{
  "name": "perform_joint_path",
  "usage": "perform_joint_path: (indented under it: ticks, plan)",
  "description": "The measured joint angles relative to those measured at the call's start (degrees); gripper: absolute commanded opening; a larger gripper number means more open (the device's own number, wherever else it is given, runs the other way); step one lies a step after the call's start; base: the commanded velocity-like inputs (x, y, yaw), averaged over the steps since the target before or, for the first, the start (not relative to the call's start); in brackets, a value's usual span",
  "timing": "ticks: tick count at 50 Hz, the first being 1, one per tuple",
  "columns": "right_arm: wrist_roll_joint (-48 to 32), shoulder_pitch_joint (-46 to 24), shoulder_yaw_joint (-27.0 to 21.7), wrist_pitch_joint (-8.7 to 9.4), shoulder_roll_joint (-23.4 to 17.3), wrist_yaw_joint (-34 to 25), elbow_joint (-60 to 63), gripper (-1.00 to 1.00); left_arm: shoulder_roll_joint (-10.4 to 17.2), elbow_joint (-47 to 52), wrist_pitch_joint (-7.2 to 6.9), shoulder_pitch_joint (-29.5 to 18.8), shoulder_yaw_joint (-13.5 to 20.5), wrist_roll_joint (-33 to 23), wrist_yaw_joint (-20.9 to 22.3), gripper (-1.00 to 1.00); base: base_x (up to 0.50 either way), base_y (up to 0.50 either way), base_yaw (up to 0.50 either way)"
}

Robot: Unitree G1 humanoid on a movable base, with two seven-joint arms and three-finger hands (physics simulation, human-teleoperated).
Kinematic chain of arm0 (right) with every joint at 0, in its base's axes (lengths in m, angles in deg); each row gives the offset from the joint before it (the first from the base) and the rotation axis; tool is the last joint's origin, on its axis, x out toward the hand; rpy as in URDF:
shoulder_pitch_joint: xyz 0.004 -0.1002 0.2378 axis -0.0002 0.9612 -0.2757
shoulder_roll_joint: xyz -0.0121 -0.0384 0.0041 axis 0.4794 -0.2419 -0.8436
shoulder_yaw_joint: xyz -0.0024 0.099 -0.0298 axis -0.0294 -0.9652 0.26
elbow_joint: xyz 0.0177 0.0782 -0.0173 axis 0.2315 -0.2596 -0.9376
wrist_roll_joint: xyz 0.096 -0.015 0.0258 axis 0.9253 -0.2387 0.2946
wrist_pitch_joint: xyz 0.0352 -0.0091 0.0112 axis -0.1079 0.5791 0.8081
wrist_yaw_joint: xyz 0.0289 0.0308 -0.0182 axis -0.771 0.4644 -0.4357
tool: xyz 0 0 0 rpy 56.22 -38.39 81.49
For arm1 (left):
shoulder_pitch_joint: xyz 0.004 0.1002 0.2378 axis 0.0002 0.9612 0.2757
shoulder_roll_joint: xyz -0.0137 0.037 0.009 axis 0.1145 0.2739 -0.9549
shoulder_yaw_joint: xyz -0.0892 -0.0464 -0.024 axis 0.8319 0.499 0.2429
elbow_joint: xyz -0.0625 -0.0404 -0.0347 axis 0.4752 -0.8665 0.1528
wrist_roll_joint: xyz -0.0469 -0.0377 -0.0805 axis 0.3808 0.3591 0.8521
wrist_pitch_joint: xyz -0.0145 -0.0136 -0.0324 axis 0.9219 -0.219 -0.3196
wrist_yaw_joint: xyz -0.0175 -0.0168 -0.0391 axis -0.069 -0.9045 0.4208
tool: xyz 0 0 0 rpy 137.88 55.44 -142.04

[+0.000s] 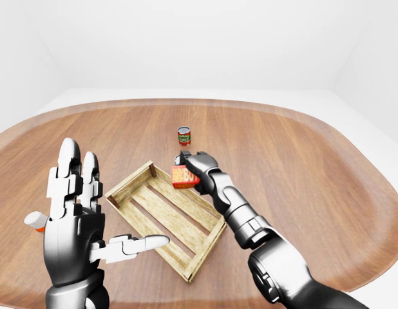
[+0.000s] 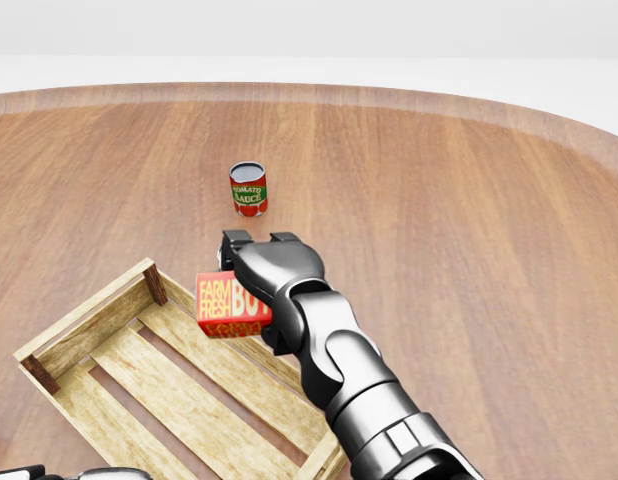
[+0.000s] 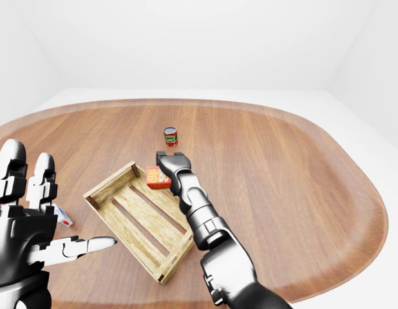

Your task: Pick up the butter and put it in the tray.

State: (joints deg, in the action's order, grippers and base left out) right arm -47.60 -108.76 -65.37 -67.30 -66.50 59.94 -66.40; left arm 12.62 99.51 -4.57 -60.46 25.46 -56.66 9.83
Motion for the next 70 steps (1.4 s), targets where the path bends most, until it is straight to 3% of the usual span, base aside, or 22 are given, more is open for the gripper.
perform_joint_path:
  ticks: [12, 30, 70]
  plan:
    - [4.65, -5.01, 0.84, 0.0, 2.73, 5.29, -10.76, -1.0, -0.05, -0.17, 0.0, 0.1, 0.23, 0.21, 0.13, 1.0, 0.0, 0.0, 0.0]
    - [6.9, -7.89, 1.79, 0.0, 6.48, 8.37, -18.56, -1.0, -0.21, -0.28, 0.0, 0.22, 0.52, 0.42, 0.42, 1.0, 0.0, 0.0, 0.0]
    - [8.23, -5.52, 1.76, 0.0, 9.13, 10.82, -25.22, -1.0, -0.81, -0.63, 0.0, 0.25, 1.8, 1.2, 1.25, 1.0, 0.0, 0.0, 0.0]
